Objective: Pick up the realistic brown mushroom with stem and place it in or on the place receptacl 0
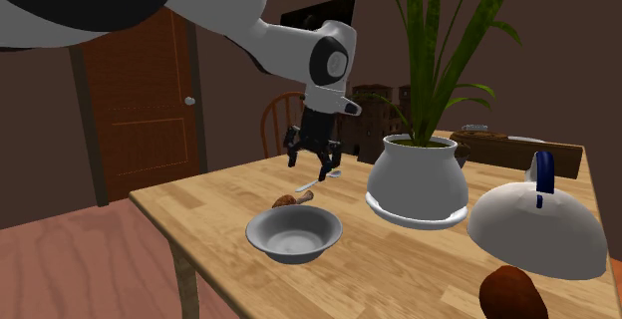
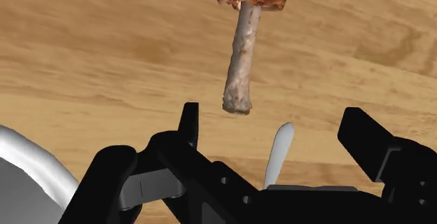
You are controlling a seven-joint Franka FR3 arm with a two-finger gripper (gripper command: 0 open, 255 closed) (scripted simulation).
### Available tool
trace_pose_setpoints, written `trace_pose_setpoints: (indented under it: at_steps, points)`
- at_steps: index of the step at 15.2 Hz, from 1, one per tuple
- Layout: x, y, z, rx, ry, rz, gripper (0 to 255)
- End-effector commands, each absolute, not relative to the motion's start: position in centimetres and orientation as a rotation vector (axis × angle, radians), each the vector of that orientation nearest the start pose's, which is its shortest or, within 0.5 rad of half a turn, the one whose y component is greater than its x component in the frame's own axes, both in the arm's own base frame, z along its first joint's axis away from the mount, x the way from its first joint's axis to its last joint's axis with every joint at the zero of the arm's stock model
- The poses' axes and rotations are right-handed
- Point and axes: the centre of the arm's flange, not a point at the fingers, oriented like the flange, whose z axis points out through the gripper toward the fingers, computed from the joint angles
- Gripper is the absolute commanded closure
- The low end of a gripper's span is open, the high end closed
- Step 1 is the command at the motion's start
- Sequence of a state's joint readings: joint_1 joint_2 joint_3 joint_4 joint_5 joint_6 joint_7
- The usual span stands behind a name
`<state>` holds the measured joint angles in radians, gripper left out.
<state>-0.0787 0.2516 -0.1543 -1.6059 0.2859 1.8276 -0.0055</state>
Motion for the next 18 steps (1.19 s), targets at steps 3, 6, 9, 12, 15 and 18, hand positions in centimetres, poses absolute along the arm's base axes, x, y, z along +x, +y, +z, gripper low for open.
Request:
trace_pose_setpoints:
  at_steps: [3, 6, 9, 12, 15, 18]
  points:
    - [61.0, -10.0, 45.6, -2.920, 0.555, 0.080, 0]
    - [61.0, -9.7, 44.0, -2.920, 0.555, 0.080, 0]
    - [60.9, -9.5, 42.4, -2.920, 0.555, 0.080, 0]
    - [60.9, -9.4, 42.1, -2.920, 0.555, 0.080, 0]
    - [60.9, -9.4, 42.1, -2.920, 0.555, 0.080, 0]
    - [60.9, -9.4, 42.1, -2.920, 0.555, 0.080, 255]
